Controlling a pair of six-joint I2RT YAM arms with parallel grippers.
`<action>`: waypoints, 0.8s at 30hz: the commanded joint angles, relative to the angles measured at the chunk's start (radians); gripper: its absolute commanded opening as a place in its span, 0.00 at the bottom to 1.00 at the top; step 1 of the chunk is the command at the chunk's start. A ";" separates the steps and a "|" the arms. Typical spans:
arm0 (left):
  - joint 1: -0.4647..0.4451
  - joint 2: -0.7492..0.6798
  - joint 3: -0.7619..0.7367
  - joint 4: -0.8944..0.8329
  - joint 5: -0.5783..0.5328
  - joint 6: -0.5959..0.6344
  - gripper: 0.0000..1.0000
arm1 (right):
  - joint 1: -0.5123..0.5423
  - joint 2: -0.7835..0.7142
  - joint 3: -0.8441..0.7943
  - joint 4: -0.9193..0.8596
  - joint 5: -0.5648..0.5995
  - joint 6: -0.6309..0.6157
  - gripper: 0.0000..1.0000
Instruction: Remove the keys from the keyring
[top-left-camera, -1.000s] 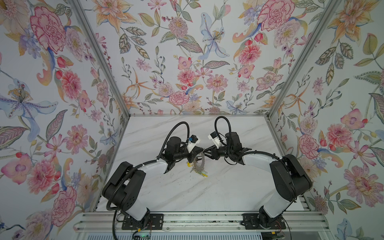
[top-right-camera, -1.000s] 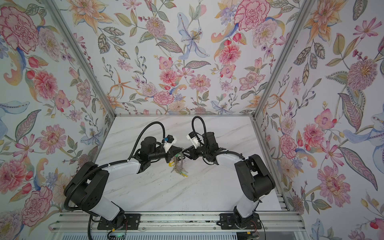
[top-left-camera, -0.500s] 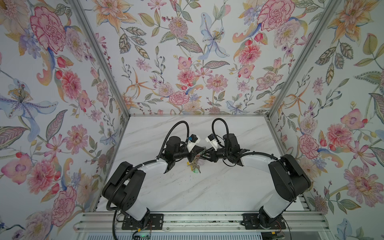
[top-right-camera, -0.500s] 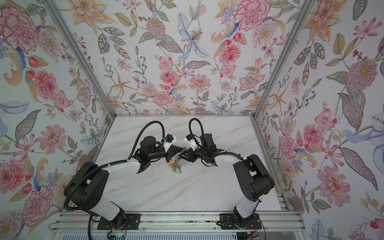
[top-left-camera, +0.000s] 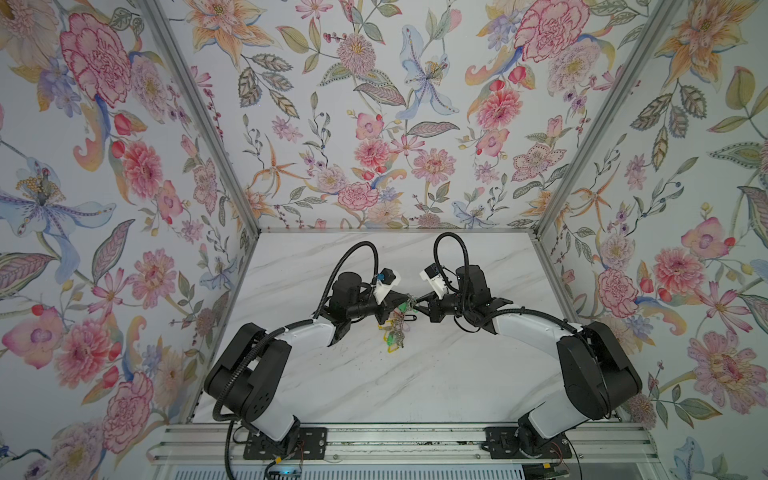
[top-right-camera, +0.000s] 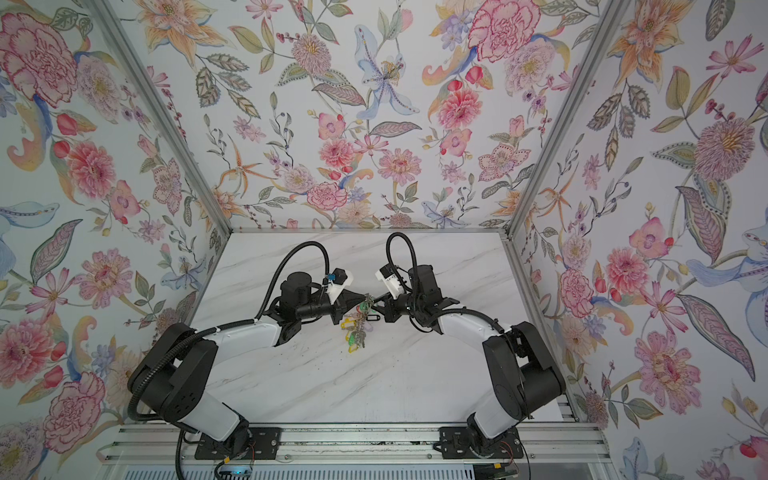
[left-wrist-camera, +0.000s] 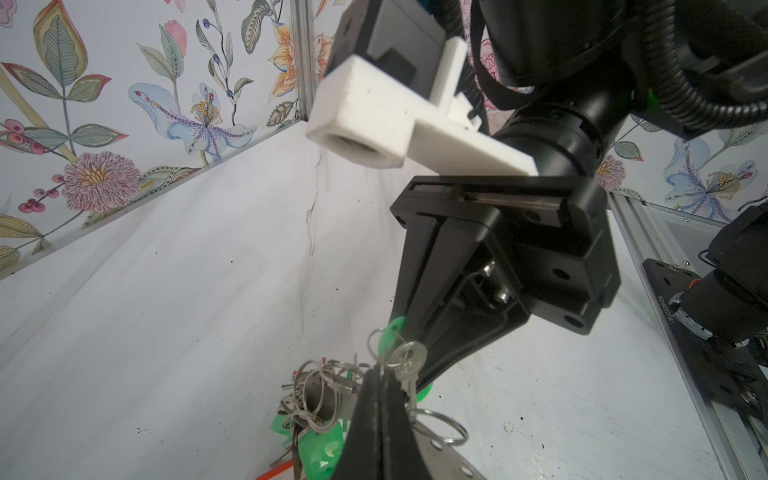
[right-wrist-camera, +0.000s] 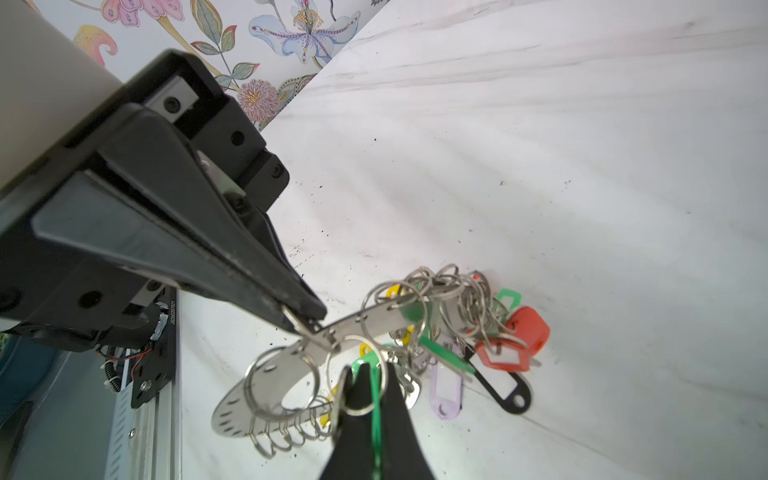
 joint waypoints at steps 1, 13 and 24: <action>0.013 -0.023 0.025 0.038 0.030 -0.005 0.00 | -0.013 -0.055 -0.020 -0.065 0.088 -0.034 0.01; 0.003 -0.003 0.025 0.020 0.017 0.011 0.00 | -0.011 -0.220 0.028 -0.171 0.311 -0.117 0.00; -0.067 -0.016 0.069 -0.136 -0.096 0.132 0.00 | 0.086 -0.194 0.148 -0.269 0.415 -0.238 0.00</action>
